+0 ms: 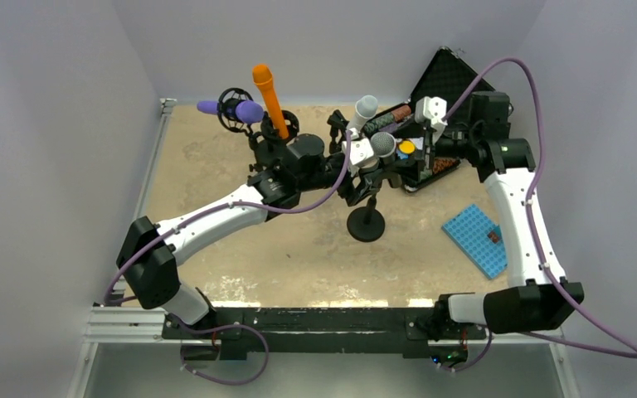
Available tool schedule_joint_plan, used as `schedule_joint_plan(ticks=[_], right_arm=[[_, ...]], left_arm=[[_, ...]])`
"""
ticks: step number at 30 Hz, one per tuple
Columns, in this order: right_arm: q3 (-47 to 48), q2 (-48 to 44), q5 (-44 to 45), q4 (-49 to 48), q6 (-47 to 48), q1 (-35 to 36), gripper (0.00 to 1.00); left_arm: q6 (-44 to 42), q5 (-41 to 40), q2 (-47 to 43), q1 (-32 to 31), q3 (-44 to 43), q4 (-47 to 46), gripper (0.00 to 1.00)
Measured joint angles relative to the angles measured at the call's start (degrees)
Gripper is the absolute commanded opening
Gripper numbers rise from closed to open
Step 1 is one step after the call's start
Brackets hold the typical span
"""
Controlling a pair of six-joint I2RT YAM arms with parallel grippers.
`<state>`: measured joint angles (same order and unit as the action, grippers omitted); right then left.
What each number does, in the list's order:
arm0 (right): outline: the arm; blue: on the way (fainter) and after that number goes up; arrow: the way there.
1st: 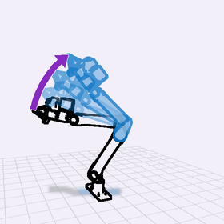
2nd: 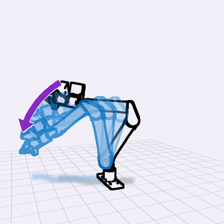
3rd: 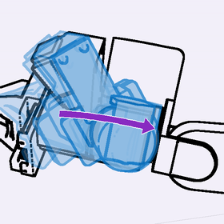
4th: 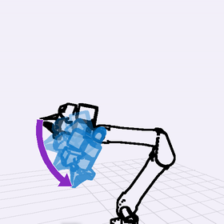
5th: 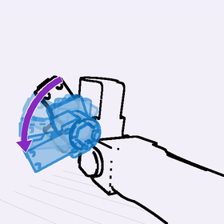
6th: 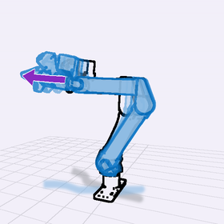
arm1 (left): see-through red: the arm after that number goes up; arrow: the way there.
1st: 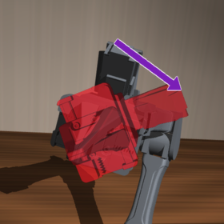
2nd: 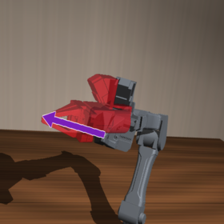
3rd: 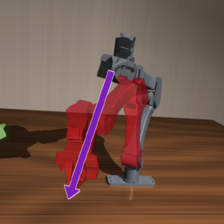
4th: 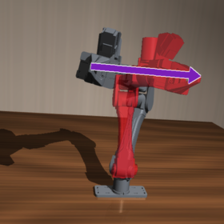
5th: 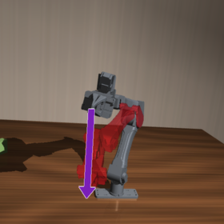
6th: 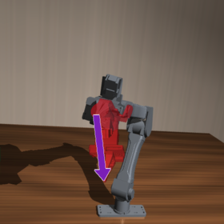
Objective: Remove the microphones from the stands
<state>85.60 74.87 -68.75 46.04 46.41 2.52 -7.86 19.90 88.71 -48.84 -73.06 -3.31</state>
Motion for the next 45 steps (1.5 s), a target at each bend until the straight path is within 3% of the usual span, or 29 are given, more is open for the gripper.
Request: schedule_joint_plan(ticks=[12,14,15,16,22,33,35,37,38,45], right_arm=[[0.42,2.12,0.07,-1.73,-1.38,3.3,0.45],[0.42,2.25,0.02,-1.75,-1.36,3.43,0.27],[0.42,2.38,0.11,-1.97,-1.18,3.45,0.04],[0.42,2.47,0.11,-2.21,-1.05,3.48,0.0],[0.42,2.54,0.33,-3.34,-2.45,3.48,0.0],[-3.56,-1.38,3.26,-8.31,-7.3,3.48,0.0],[-3.78,-1.53,3.3,-8.48,-7.54,3.48,0.0],[-4.0,-1.62,3.3,-8.81,-7.82,3.48,0.0],[-4.02,-1.66,3.37,-8.87,-7.89,3.48,0.0],[-4.33,-1.88,3.74,-9.38,-8.52,3.48,0.0]], left_arm=[[0.83,-0.28,0.0,-0.07,0.0,-0.09,0.74],[0.85,-0.37,0.0,0.02,0.0,-0.22,0.74],[0.87,-0.35,0.0,0.09,0.0,-0.28,0.74],[0.87,-0.44,0.0,0.09,0.0,-0.33,0.74],[1.22,-0.37,0.0,0.2,0.0,-0.5,0.72],[2.29,3.19,0.02,0.81,0.0,-0.37,0.43],[2.32,3.61,0.09,0.83,-0.02,-0.37,0.34],[2.29,4.17,0.17,0.87,-0.13,-0.28,0.08],[2.27,4.61,0.24,0.94,-0.22,-0.24,0.0],[2.21,6.4,0.42,1.55,-0.33,-0.2,0.0]])
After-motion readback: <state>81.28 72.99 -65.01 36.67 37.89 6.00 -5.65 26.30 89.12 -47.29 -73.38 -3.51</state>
